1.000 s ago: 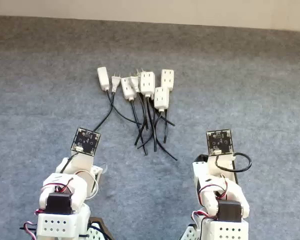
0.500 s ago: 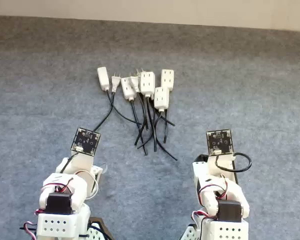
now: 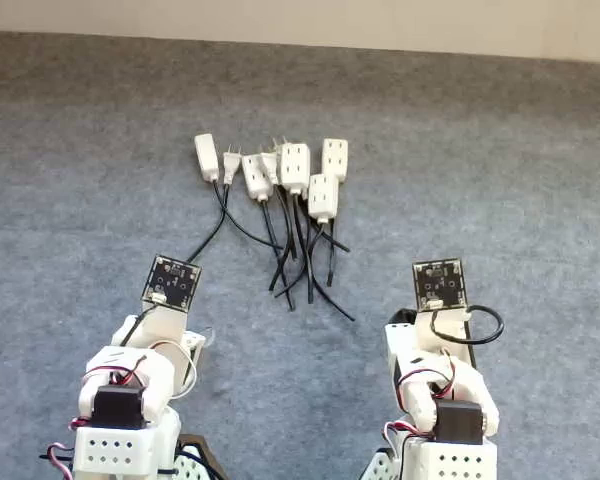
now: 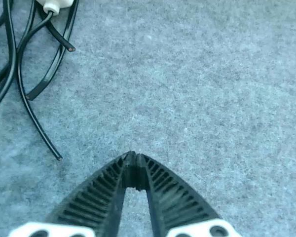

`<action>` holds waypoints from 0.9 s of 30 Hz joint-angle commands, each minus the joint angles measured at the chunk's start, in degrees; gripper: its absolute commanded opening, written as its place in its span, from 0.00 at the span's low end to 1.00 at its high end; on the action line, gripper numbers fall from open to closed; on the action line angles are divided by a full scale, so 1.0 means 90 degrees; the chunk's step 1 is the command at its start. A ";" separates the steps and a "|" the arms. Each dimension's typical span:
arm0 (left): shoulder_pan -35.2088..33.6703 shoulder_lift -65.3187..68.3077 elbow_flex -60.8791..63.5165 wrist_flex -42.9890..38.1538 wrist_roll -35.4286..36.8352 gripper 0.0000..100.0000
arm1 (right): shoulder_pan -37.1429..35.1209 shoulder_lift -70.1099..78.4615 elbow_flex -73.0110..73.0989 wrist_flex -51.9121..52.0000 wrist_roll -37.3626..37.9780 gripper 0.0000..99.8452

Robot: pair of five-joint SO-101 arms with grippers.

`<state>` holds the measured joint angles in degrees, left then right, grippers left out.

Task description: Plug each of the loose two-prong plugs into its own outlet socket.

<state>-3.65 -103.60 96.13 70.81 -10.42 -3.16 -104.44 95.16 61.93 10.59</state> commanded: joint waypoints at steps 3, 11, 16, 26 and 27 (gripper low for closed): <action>0.0063 0.0005 0.0112 0.0039 0.0029 0.22 | -0.0005 -0.0073 0.0972 0.0044 -0.0010 0.01; 0.0063 0.0005 0.0112 0.0039 0.0029 0.22 | -0.0054 -0.0073 0.0972 0.0044 -0.0049 0.01; 0.0239 -0.0024 0.0112 0.0039 0.0029 0.22 | -0.0230 -0.0073 0.0972 0.0044 -0.0049 0.01; 0.1382 -0.0015 0.0112 0.0498 0.0059 0.22 | -0.0210 -0.0073 0.0972 -0.0044 0.0449 0.01; 0.1460 -0.0024 0.0112 0.0557 0.0059 0.22 | -0.0181 -0.0073 0.0972 -0.0005 0.0801 0.01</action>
<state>5.85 -103.60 96.13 72.57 -10.42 -4.92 -104.44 95.16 61.93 12.26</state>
